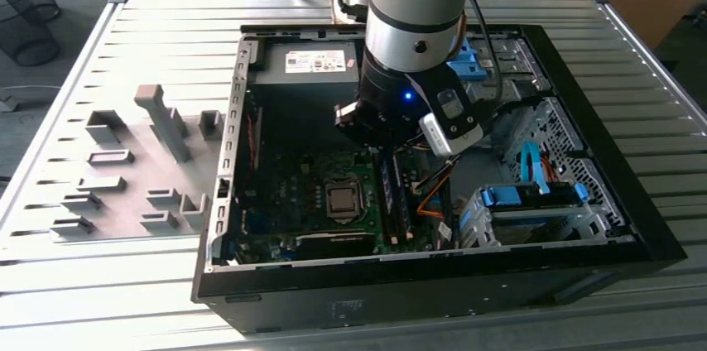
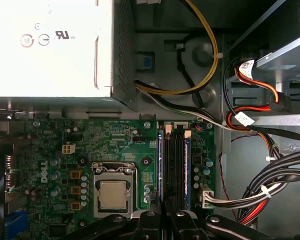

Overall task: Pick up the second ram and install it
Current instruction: 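Insert the second ram into the second slot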

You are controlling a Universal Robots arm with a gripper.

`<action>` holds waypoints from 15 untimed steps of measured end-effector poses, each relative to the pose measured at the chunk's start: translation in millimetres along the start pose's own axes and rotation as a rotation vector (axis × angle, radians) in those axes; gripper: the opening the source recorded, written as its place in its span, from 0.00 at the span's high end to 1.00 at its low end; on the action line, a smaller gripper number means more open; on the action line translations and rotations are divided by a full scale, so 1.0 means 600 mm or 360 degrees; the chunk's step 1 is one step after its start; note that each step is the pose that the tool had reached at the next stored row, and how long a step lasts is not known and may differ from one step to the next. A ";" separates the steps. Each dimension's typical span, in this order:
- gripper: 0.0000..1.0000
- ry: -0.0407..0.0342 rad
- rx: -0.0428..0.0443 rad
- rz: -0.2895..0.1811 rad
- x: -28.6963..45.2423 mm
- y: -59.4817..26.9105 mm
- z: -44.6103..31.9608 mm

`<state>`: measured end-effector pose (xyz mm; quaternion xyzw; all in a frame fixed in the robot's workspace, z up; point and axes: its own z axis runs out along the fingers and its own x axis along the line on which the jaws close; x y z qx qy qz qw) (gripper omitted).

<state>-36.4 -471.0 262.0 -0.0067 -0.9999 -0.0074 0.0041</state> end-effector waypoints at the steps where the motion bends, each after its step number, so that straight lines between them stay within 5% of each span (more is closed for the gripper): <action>1: 0.86 0.0000 0.0000 0.0000 0.000 0.000 0.000; 15: 0.86 0.0000 0.0000 0.0000 -0.009 0.000 0.008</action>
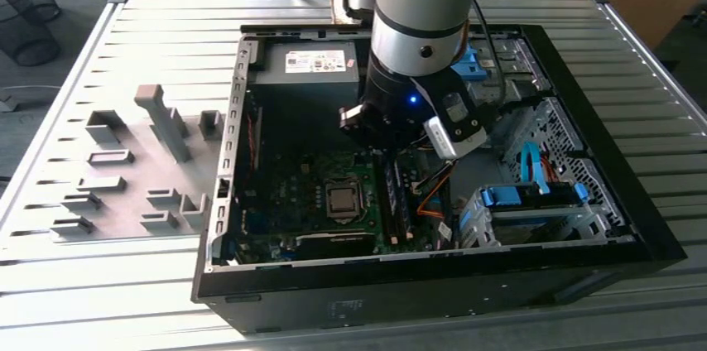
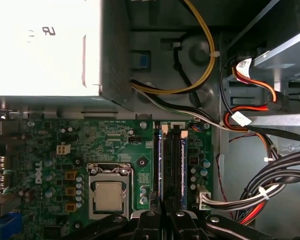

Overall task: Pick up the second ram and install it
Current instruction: 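Insert the second ram into the second slot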

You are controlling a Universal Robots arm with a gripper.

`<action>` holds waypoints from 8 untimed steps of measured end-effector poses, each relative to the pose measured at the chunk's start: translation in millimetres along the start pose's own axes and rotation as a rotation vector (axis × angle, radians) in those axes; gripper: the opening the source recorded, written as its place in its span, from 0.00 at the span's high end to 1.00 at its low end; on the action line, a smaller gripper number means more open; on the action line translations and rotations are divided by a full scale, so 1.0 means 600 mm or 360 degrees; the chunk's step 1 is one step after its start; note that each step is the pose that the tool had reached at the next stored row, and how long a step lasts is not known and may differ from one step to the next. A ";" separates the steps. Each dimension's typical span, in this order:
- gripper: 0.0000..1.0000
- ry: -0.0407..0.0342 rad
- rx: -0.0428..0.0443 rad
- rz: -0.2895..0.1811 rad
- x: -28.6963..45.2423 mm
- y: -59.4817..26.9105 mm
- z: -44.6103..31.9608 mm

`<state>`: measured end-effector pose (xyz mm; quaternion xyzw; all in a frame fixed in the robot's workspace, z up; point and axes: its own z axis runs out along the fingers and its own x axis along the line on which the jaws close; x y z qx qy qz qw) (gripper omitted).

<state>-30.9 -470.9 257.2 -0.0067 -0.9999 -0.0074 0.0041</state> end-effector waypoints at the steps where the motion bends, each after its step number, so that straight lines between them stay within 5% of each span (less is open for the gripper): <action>1: 0.86 0.0000 0.0000 0.0000 -0.001 0.000 0.001; 8: 0.86 0.0000 0.0000 0.0000 -0.002 0.000 0.002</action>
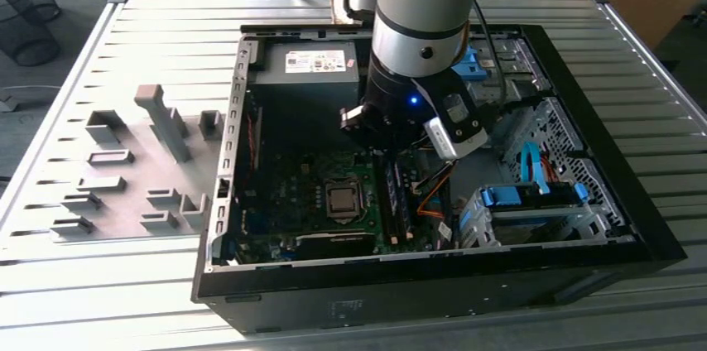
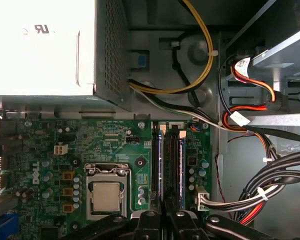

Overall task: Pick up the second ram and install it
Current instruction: 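Insert the second ram into the second slot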

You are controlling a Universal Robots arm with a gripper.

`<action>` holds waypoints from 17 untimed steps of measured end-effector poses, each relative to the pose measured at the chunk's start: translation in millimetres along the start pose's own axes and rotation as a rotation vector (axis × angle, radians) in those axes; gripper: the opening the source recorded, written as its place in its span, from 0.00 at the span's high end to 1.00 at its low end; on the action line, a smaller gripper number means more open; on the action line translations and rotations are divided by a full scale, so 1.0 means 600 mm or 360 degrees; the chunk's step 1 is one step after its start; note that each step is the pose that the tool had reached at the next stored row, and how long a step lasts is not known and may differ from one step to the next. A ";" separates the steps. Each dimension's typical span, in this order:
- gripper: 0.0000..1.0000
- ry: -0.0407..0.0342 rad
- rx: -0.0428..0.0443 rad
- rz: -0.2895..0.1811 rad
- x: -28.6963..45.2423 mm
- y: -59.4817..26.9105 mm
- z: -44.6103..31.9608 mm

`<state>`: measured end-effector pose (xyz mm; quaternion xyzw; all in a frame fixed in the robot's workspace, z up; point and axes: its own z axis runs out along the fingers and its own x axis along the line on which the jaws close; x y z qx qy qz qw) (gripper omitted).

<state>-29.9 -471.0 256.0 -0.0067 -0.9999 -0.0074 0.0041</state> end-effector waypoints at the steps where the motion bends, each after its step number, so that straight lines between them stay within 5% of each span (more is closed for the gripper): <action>1: 0.86 0.0000 0.0000 0.0000 0.000 0.000 0.000; 8: 0.86 0.0000 -0.0001 0.0000 -0.001 0.000 0.002; 17: 0.86 0.0000 -0.0009 0.0004 -0.004 -0.008 0.022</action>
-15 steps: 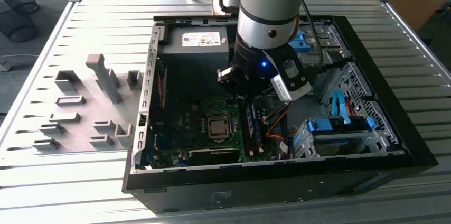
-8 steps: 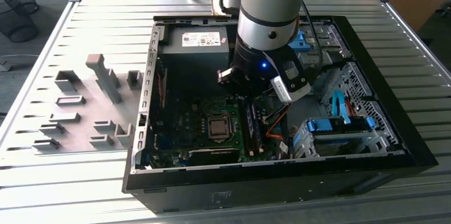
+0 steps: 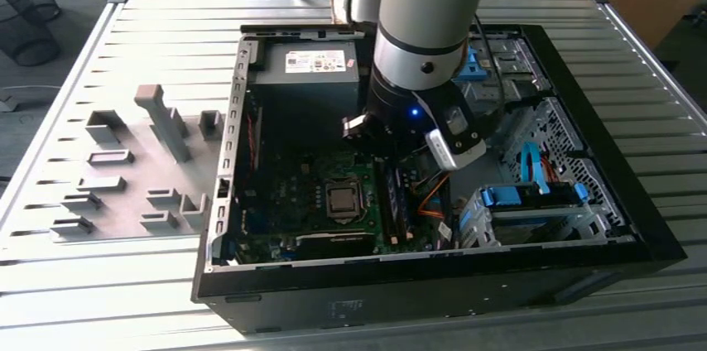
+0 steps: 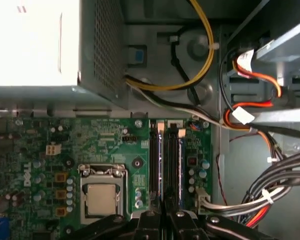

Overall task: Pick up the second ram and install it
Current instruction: 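Insert the second ram into the second slot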

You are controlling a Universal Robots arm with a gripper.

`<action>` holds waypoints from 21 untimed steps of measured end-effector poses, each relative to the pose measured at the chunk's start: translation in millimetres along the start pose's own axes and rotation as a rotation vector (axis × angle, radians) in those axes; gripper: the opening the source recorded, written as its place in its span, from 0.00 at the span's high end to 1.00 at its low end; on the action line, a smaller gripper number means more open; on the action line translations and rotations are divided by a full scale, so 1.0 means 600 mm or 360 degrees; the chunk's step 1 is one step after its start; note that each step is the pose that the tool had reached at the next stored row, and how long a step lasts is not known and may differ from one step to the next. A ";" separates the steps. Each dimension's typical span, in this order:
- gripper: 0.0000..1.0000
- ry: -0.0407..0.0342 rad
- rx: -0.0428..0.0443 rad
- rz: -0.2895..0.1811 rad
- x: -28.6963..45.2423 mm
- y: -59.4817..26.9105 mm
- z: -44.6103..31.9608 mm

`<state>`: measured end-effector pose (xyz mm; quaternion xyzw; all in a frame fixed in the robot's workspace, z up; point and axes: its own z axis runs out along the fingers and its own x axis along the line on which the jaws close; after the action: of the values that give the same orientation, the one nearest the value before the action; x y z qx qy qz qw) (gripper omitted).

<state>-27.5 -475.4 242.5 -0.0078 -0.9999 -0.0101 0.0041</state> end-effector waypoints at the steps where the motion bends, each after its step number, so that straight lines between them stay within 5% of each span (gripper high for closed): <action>1: 0.86 0.0000 0.0000 0.0000 0.000 0.000 0.003; 13: 0.86 0.0000 -0.0001 0.0013 0.002 -0.009 0.031; 21: 0.86 -0.0001 -0.0001 0.0044 0.002 -0.009 0.037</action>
<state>-29.1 -480.1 220.0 -0.0216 -0.9997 -0.0104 0.0039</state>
